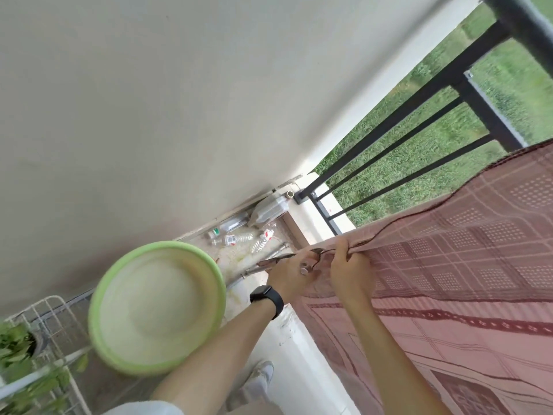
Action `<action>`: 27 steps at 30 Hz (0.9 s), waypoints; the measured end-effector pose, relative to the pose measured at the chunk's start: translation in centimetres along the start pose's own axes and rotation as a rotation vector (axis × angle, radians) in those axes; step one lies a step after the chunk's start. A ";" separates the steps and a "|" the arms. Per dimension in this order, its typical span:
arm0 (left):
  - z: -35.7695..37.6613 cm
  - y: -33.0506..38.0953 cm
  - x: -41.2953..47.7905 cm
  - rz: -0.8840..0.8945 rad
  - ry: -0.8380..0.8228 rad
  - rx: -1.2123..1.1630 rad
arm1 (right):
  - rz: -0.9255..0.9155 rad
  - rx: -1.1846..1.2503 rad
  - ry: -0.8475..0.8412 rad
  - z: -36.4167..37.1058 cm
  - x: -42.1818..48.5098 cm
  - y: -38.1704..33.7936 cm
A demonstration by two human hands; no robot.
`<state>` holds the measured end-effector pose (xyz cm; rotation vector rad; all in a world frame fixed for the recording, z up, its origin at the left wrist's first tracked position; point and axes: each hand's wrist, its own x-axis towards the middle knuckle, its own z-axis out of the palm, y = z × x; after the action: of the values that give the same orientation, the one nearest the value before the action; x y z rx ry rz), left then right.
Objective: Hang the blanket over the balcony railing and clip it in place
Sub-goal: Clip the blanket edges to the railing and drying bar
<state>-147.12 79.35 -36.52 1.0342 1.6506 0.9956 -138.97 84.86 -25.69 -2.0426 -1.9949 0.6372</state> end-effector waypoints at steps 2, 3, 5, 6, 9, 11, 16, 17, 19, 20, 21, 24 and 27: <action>0.1 -0.3 -0.3 0.002 -0.013 0.109 | -0.009 0.009 -0.004 -0.4 -0.3 -0.2; -0.1 -0.4 -0.3 -0.004 0.009 0.141 | -0.012 0.012 -0.008 -0.6 -0.5 -0.3; -1.0 -0.3 -0.5 -0.010 0.053 0.165 | -0.026 0.010 -0.011 -0.8 -0.4 -0.1; -1.4 -0.4 -0.5 -0.016 0.071 0.174 | -0.014 0.013 -0.017 -0.9 -0.5 -0.1; -2.6 -1.2 0.0 0.012 -0.009 0.248 | -0.024 0.028 -0.057 -0.4 -0.1 0.6; -3.2 -2.0 0.2 0.042 -0.180 0.398 | -0.026 0.026 -0.077 -0.8 0.0 0.7; -5.0 -5.2 1.7 -0.093 -0.018 0.613 | -0.051 0.011 -0.070 -0.5 0.0 1.5; -6.0 -5.8 2.4 -0.135 0.062 0.644 | -0.060 0.001 -0.053 -0.2 0.0 1.5; -8.1 -6.9 3.7 -0.197 0.116 0.672 | -0.074 0.000 -0.016 -0.3 -0.3 0.8; -8.6 -7.1 4.1 -0.206 0.103 0.645 | -0.080 0.005 0.001 -0.2 -0.5 0.7; -8.4 -7.3 4.2 -0.207 0.066 0.601 | -0.091 0.027 0.015 -0.1 -0.6 0.4; -5.9 -6.9 3.4 -0.192 -0.160 0.443 | -0.090 0.072 0.055 0.6 -0.6 1.0; -2.3 -7.2 3.0 -0.094 -0.256 0.294 | -0.102 0.108 0.062 1.1 -0.3 1.7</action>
<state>-151.35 79.47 -43.40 1.2101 1.6434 0.5421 -137.99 84.32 -27.38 -1.8630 -1.9698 0.6377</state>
